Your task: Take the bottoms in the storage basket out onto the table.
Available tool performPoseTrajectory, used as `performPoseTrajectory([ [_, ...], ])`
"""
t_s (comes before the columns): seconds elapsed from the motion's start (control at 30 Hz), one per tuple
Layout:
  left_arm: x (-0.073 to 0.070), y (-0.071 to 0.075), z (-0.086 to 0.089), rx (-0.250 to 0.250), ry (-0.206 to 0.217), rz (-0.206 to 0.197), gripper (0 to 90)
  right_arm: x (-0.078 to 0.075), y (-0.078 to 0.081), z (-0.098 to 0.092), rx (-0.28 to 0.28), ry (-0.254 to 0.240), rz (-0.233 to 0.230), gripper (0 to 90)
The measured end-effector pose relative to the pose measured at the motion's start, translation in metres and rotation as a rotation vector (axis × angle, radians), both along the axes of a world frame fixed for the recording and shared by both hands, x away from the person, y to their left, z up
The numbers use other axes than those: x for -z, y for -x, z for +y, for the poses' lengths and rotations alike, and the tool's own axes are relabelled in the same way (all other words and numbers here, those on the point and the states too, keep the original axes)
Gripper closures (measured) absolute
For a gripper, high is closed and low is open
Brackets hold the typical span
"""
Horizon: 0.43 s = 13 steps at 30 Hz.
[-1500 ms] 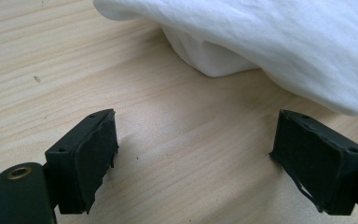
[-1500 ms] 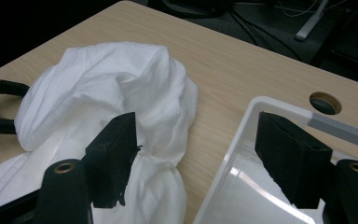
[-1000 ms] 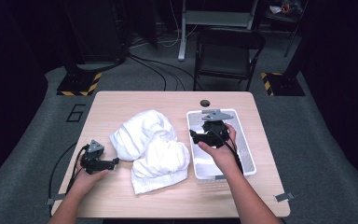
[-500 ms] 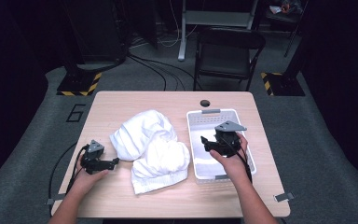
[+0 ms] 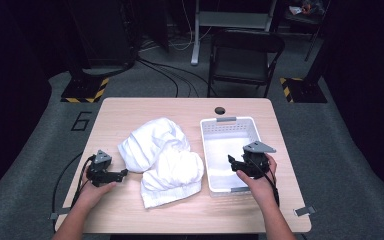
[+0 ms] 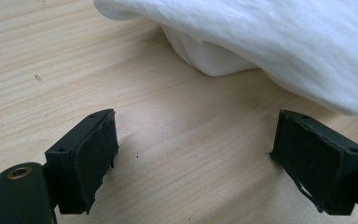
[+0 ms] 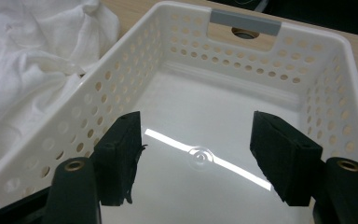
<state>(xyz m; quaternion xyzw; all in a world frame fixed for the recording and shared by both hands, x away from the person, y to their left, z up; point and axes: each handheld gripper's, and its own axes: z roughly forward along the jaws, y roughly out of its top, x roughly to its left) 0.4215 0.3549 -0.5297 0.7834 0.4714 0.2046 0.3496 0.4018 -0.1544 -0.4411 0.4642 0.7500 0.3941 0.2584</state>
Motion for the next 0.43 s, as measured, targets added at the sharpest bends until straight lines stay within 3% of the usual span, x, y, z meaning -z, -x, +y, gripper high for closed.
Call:
performPoseTrajectory([
  [0.23, 0.0, 0.0, 0.0, 0.0, 0.0, 0.0, 13.4, 0.0078, 0.0043, -0.005, 0.008, -0.024, 0.032, 33.3],
  [0.43, 0.0, 0.0, 0.0001, 0.0, 0.0, 0.0, 13.4, 0.0093, 0.0054, -0.0033, 0.022, -0.009, 0.04, 27.3],
])
